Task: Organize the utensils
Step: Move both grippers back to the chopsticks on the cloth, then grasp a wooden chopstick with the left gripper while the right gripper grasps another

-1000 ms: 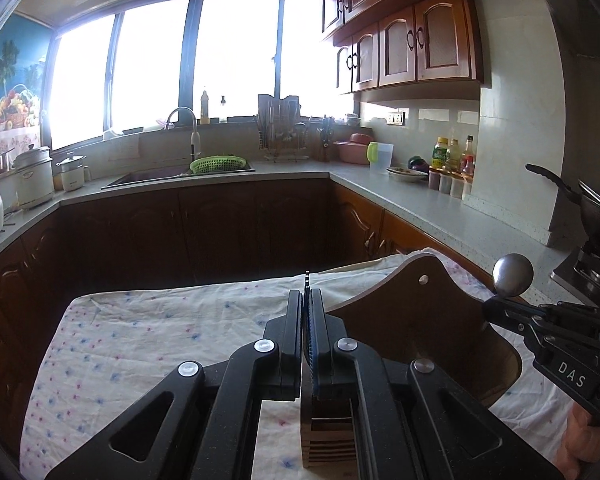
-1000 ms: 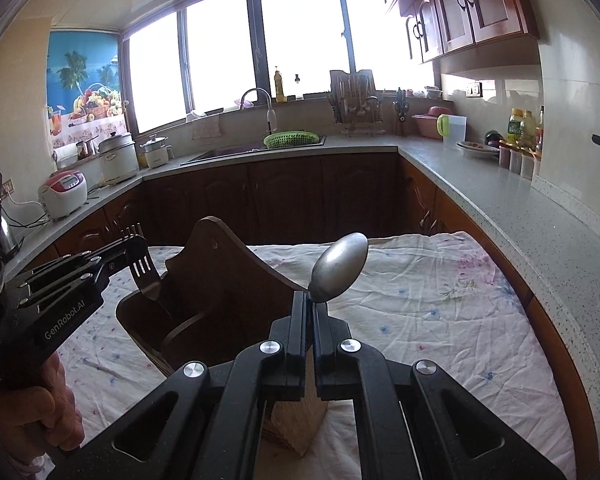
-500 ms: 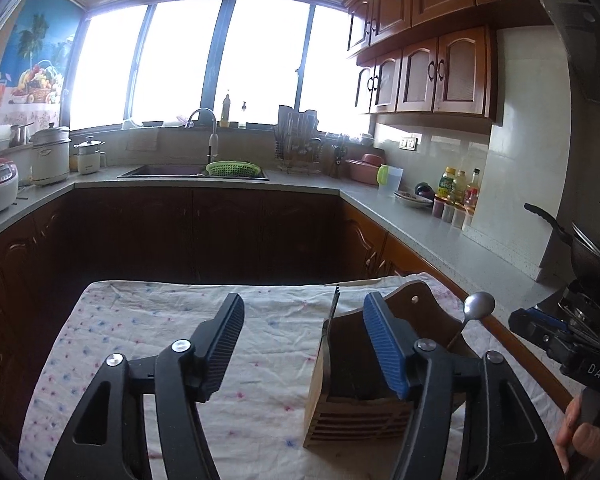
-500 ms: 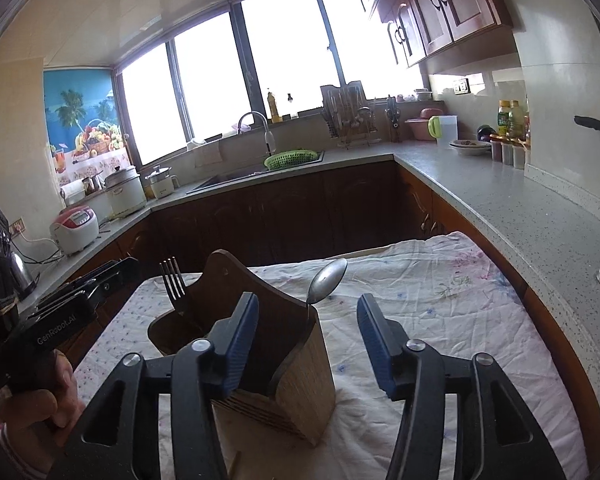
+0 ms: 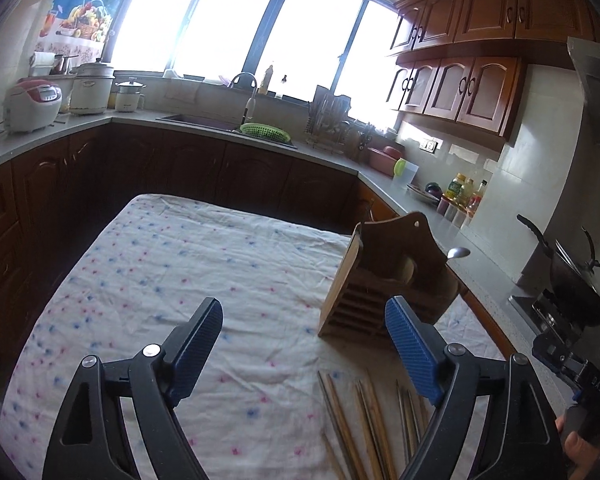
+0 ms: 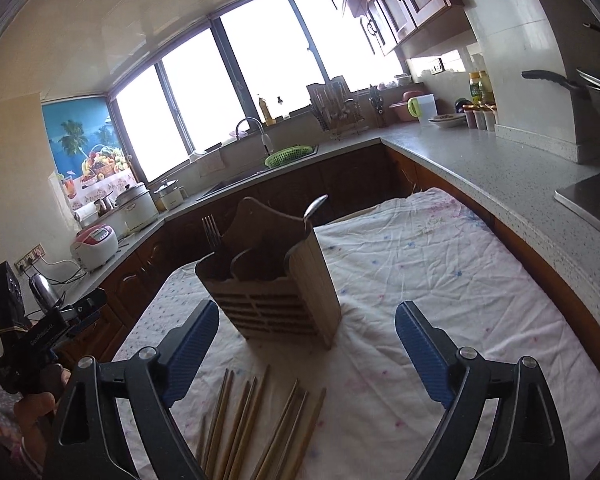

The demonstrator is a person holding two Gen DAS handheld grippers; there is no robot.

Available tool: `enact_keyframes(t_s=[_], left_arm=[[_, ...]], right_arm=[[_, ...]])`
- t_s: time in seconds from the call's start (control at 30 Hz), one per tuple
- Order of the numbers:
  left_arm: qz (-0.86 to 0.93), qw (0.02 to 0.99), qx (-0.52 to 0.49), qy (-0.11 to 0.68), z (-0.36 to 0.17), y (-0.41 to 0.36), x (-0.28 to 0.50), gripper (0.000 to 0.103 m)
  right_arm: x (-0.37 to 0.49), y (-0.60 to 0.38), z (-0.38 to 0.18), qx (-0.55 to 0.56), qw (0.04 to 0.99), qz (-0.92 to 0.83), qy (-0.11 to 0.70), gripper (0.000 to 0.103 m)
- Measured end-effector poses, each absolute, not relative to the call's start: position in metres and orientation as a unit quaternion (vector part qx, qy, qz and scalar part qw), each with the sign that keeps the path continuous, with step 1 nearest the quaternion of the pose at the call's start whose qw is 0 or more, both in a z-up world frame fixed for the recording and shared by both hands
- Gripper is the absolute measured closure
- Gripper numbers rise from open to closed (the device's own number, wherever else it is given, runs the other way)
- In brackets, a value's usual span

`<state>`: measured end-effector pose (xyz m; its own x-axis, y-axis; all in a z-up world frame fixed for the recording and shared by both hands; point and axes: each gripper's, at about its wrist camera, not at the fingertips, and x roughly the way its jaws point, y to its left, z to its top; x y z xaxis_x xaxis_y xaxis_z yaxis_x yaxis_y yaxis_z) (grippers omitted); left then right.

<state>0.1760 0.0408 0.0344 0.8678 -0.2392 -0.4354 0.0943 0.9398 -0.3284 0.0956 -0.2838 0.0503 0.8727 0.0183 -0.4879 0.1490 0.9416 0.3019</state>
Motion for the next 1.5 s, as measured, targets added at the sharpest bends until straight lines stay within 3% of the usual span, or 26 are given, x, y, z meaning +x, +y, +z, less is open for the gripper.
enact_keyframes(t_s=[0.4,0.93,1.07,1.23,1.4,1.5], left_arm=[[-0.073,0.933,-0.167,0.31,0.01,0.05,0.129,0.019],[-0.083,0.917,-0.125,0.37,-0.004,0.016,0.141,0.021],[-0.087,0.911,-0.119,0.384,-0.008,0.01,0.149,0.024],[-0.105,0.899,-0.104,0.413,-0.015,-0.004,0.166,0.046],[-0.115,0.885,-0.094,0.44,-0.026,-0.016,0.183,0.057],[-0.116,0.88,-0.09,0.452,-0.031,-0.021,0.193,0.066]], right_arm=[[0.051,-0.264,0.012,0.188,0.937,-0.037,0.291,0.012],[0.052,-0.256,-0.004,0.175,0.927,-0.051,0.327,0.014],[0.059,-0.256,-0.009,0.171,0.924,-0.05,0.34,0.024],[0.076,-0.252,-0.017,0.162,0.915,-0.045,0.366,0.041],[0.1,-0.248,-0.029,0.147,0.904,-0.044,0.398,0.063],[0.114,-0.247,-0.036,0.14,0.9,-0.045,0.411,0.068]])
